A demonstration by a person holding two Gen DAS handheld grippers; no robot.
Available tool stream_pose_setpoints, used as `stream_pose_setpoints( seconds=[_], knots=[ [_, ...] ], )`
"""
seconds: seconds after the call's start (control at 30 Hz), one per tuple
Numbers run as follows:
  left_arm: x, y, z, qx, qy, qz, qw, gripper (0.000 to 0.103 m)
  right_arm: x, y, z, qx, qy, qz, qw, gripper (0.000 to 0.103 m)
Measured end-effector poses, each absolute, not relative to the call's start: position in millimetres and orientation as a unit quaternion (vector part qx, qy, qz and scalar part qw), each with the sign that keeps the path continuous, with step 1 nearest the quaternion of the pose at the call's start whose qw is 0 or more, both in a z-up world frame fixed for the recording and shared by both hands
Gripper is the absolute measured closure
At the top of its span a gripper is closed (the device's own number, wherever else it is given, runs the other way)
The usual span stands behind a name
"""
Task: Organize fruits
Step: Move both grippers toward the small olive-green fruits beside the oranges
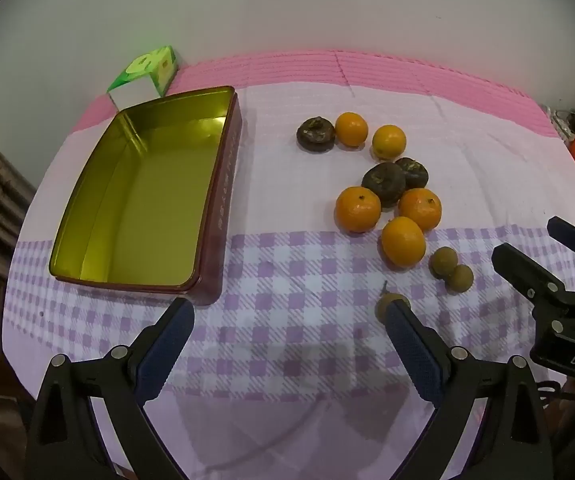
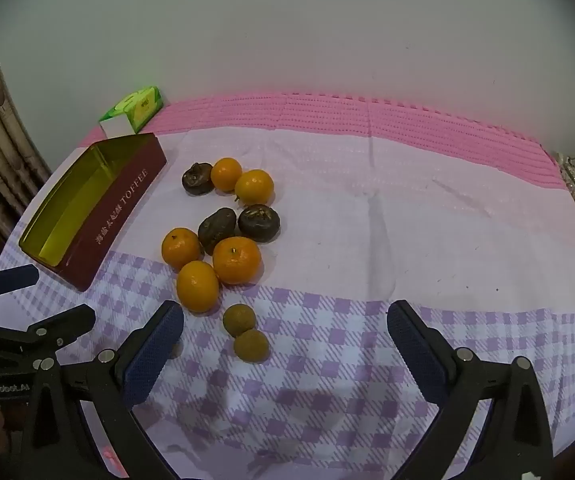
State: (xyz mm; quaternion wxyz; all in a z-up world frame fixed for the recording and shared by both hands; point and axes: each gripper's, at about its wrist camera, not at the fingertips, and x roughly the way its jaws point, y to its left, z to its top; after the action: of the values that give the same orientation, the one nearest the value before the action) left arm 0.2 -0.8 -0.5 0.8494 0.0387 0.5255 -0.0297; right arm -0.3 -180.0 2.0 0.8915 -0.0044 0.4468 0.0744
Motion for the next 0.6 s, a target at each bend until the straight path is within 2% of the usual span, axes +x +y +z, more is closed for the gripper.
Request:
stream_pose_setpoints(
  seconds=[0.6],
  knots=[
    [-5.3, 7.5, 5.8, 0.047, 0.487, -0.008, 0.872, 0.007, -4.9, -172.3, 6.5, -0.015, 0.439, 0.073, 0.895, 0.002]
  ],
)
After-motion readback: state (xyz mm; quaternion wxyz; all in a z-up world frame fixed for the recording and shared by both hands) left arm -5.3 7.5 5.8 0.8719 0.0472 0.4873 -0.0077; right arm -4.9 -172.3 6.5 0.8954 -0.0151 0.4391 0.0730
